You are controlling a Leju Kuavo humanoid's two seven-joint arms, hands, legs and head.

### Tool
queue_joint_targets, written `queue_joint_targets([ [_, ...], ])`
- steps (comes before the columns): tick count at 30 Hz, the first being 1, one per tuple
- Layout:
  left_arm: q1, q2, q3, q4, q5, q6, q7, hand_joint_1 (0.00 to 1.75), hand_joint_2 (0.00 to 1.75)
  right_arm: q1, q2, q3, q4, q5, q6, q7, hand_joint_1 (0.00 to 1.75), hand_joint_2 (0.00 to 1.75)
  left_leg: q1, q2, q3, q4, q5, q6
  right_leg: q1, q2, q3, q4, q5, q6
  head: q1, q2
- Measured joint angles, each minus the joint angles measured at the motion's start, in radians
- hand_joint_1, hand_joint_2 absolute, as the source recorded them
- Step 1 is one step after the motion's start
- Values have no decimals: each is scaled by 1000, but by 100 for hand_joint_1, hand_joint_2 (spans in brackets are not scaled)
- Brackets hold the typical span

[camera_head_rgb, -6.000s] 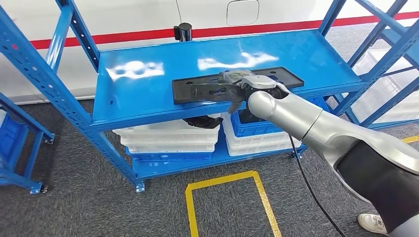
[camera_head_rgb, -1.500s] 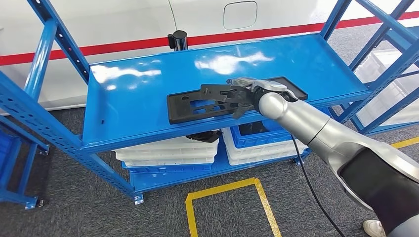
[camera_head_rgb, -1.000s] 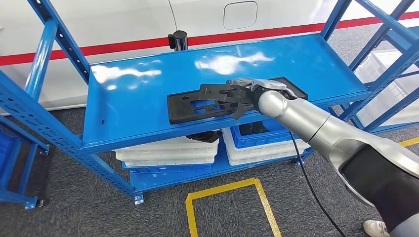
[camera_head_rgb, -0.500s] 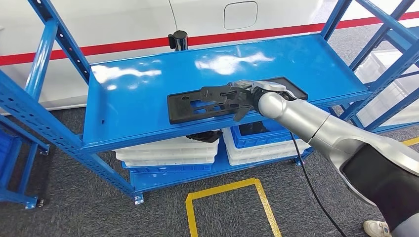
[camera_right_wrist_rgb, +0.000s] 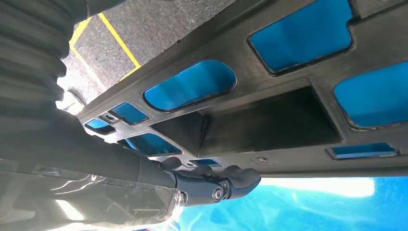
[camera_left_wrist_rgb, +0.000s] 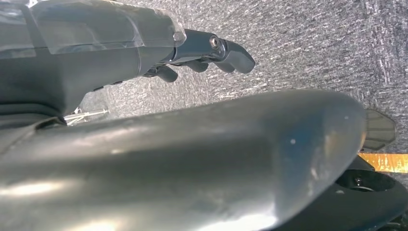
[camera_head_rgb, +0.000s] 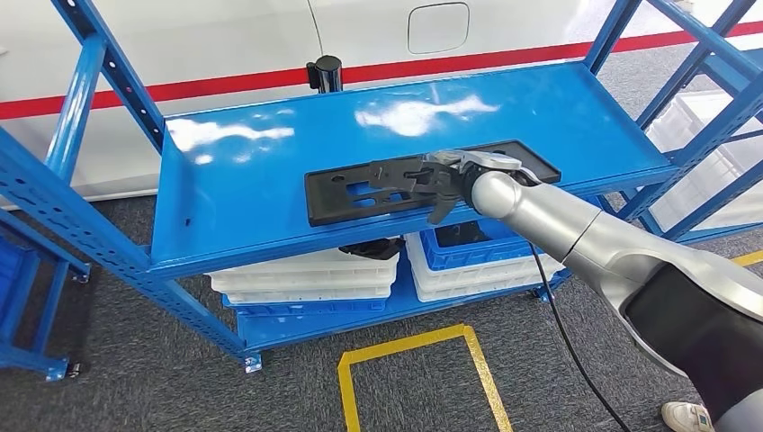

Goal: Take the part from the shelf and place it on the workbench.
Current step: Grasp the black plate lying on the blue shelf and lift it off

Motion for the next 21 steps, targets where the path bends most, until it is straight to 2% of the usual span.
queue_joint_targets([
  [21,0,0,-12,0,7,2,1,0,0,19,-7,10,0,-32,-22,0,0,175,0,-1,0,0,0,0,0,0,0,0,0,0,0,0],
])
